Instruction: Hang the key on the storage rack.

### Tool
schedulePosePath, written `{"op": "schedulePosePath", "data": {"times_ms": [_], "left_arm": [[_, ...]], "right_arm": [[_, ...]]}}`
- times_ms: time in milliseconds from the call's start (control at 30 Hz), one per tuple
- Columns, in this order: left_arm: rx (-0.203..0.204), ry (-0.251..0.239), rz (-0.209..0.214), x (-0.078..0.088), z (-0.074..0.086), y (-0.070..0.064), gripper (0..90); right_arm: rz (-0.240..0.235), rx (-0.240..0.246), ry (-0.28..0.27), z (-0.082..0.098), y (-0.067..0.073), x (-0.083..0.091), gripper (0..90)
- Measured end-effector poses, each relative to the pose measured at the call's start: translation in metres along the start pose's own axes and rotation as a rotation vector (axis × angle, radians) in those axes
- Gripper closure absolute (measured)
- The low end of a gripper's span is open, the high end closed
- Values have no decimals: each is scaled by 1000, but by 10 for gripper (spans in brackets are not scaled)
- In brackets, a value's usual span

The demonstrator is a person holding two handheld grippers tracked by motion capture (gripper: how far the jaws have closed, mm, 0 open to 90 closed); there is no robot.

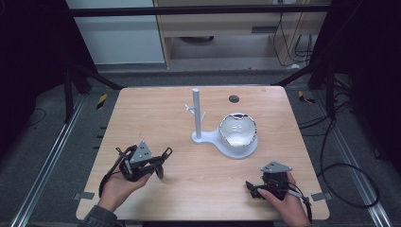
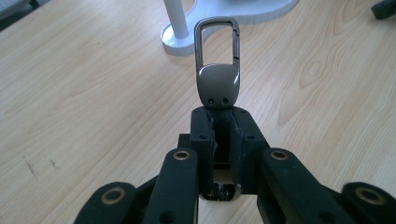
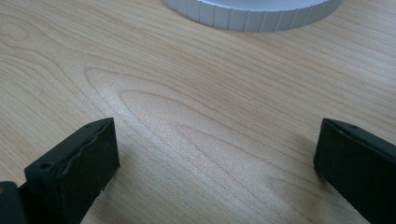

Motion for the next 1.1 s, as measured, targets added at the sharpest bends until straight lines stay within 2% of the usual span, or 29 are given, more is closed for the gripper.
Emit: {"op": "schedulePosePath", "data": {"times_ms": [200,433,567,700,833,1100], "left_arm": [[47,-64,-24,3,-8,1,802],[78,-102,-51,3,-20,2,802],[69,-124,-69,9,-31,4,802],[53,-129,-90,15,-42,7,802],[42,-126,-97,14,-50,7,802],[59,-148,-113,10,-65,11,802]], "right_arm": [[0,2,-1,0,0,0,4],[2,1,-1,0,0,0,4],[2,2,-1,0,0,0,4],[2,2,-1,0,0,0,4],[2,2,-1,0,0,0,4],[4,0,-2,0,0,0,4]]}}
Point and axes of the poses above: each handheld gripper's, and its own axes: x roughly backward along the jaws, z roughly out of its underside, y roughly to its left, the point moved 2 cm from there along -x, roughly forward along the jaws, and after that the axes turned 1 degree about -z, right-handed, at the moved point
